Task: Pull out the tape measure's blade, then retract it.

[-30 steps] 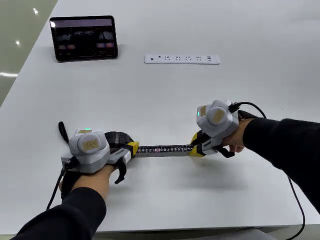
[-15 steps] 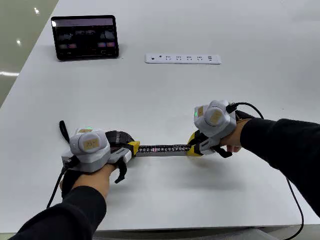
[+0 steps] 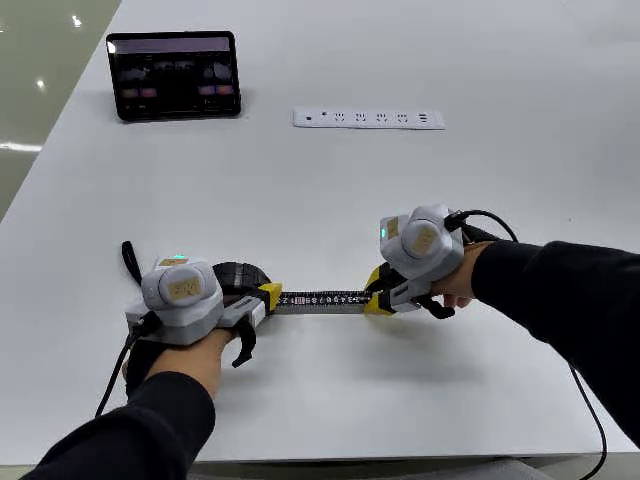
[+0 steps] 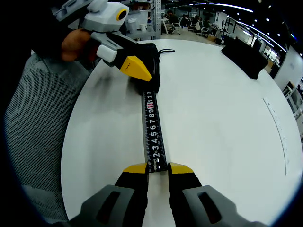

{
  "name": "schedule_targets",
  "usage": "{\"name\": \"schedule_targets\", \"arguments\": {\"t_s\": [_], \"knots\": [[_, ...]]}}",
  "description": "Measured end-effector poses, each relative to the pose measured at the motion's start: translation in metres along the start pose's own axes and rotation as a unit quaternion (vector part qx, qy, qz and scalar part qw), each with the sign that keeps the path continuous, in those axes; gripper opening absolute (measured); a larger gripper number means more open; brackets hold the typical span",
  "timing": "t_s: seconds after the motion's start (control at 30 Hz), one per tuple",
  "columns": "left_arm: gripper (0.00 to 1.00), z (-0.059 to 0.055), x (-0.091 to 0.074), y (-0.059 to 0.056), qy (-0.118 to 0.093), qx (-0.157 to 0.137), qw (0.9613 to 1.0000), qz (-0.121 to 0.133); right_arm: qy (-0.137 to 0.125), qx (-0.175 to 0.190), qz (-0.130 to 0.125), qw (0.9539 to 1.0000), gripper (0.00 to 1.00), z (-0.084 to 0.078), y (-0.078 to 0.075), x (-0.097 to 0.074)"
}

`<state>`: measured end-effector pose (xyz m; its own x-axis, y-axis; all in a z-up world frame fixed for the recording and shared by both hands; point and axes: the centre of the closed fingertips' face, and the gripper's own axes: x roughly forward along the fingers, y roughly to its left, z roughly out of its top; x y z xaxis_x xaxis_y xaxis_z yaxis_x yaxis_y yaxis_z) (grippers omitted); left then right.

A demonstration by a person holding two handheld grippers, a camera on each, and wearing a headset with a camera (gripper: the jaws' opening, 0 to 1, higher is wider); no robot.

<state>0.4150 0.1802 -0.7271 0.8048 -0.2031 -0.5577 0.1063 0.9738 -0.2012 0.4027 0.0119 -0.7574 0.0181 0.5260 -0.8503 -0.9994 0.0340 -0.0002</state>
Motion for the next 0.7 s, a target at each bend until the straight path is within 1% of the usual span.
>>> {"name": "schedule_targets", "arguments": {"t_s": [0.23, 0.43, 0.6, 0.7], "knots": [[0.6, 0.0, 0.0, 0.001, 0.0, 0.0, 1.0, -0.001, -0.003, 0.003, -0.001, 1.0, 0.12, 0.003, 0.001, 0.003], [0.6, 0.0, 0.0, 0.001, 0.0, -0.003, 1.0, 0.0, -0.011, -0.007, -0.007, 0.9999, 0.12, 0.01, 0.0, 0.006], [0.6, 0.0, 0.001, 0.001, 0.0, -0.002, 1.0, -0.001, -0.017, -0.005, -0.007, 0.9998, 0.12, 0.015, 0.001, 0.009], [0.6, 0.0, 0.001, 0.001, 0.0, -0.002, 1.0, -0.001, -0.023, 0.004, -0.007, 0.9997, 0.12, 0.018, 0.0, 0.011]]}}
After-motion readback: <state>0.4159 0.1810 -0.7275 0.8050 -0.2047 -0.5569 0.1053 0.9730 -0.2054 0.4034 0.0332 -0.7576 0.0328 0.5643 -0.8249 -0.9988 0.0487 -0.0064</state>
